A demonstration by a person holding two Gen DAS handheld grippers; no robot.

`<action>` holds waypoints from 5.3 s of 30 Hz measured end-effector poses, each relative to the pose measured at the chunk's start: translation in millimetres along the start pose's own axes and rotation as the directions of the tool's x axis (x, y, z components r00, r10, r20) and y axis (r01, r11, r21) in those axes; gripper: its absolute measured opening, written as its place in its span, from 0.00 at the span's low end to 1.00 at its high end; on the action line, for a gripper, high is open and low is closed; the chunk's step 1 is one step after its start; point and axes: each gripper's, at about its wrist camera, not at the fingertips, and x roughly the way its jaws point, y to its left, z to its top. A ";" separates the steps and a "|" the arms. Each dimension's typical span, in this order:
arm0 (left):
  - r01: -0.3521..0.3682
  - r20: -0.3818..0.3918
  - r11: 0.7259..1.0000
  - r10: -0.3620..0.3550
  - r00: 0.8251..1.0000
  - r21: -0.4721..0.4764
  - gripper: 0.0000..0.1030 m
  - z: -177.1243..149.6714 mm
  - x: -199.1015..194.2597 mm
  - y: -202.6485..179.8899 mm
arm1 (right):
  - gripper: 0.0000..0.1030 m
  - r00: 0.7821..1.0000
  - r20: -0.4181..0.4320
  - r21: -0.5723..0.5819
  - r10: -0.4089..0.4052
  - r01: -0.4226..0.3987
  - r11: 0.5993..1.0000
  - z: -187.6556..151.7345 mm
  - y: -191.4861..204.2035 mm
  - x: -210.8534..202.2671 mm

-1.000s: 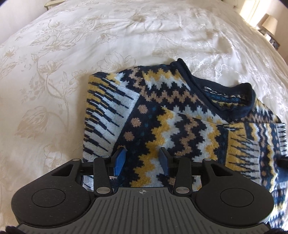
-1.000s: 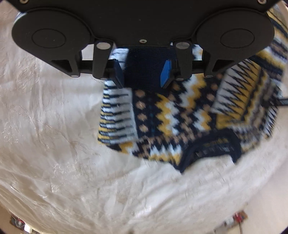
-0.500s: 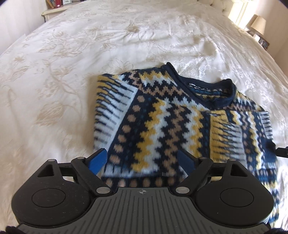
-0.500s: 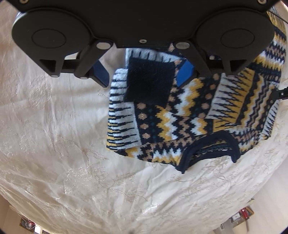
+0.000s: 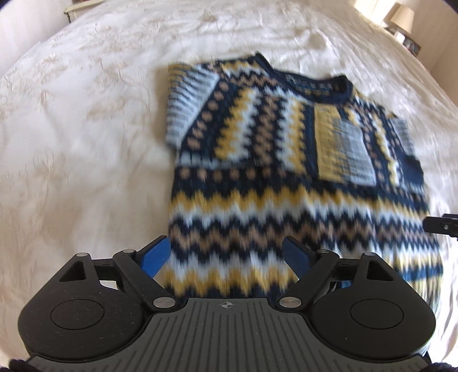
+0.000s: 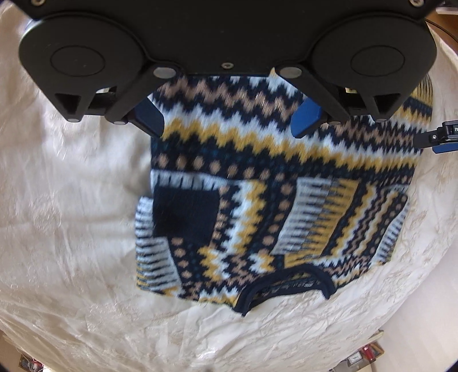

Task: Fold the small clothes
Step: 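Move both grippers toward the ribbed hem of the sweater, then close both grippers on the navy ribbed hem, then lift the hem with both grippers and fold it toward the collar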

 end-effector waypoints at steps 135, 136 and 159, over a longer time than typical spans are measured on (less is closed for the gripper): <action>0.037 -0.007 0.999 -0.037 0.999 -0.040 0.35 -172.1 -11.1 -1.8 | 0.14 0.956 -0.021 0.237 0.294 -0.281 0.930 -223.9 -35.4 -20.0; 0.044 -0.006 0.998 -0.044 0.999 -0.039 0.31 -172.5 -11.3 -1.5 | 0.14 0.955 -0.022 0.239 0.294 -0.281 0.930 -223.8 -35.5 -19.8; 0.254 0.324 0.958 -0.201 0.925 -0.132 0.04 -71.6 -125.7 3.0 | 0.13 0.911 0.258 0.206 0.322 -0.377 0.903 -150.6 -42.6 -101.8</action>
